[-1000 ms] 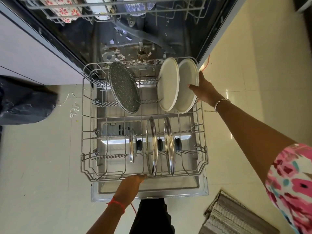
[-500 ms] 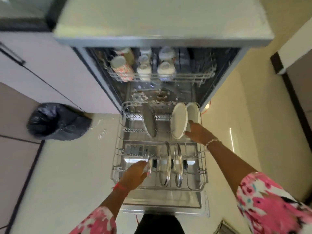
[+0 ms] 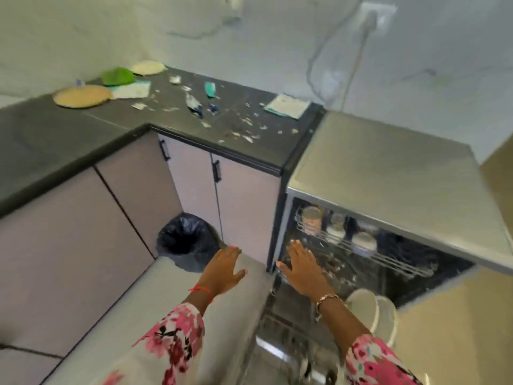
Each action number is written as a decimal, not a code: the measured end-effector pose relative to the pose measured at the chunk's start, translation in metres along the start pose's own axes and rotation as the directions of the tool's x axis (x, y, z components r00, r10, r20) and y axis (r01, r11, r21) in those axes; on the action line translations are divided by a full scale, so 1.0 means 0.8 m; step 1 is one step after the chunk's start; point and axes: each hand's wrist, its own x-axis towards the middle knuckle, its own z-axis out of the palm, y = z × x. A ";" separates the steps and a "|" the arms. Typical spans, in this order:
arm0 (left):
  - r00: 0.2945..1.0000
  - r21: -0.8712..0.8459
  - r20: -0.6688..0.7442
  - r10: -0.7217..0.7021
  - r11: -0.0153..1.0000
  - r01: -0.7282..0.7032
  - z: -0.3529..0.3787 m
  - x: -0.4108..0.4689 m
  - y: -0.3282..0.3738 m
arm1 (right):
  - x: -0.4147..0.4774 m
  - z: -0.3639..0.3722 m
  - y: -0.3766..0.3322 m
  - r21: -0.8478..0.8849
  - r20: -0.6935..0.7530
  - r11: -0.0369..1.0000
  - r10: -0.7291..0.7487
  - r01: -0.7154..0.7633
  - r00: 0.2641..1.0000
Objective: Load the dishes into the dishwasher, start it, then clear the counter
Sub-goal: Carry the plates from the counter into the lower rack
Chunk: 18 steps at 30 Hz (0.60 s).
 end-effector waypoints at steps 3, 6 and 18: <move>0.998 -0.004 -0.055 -0.022 1.000 0.022 -0.051 0.016 -0.087 | 0.056 0.008 -0.072 -0.017 -0.065 0.999 -0.030 0.029 0.997; 0.996 -0.002 -0.087 -0.015 1.000 0.015 -0.099 0.024 -0.172 | 0.109 0.017 -0.142 0.017 -0.079 1.000 -0.011 0.012 0.997; 0.964 0.007 -0.249 -0.094 0.995 0.099 -0.263 0.111 -0.440 | 0.336 0.003 -0.369 0.016 -0.169 0.988 -0.147 0.152 0.975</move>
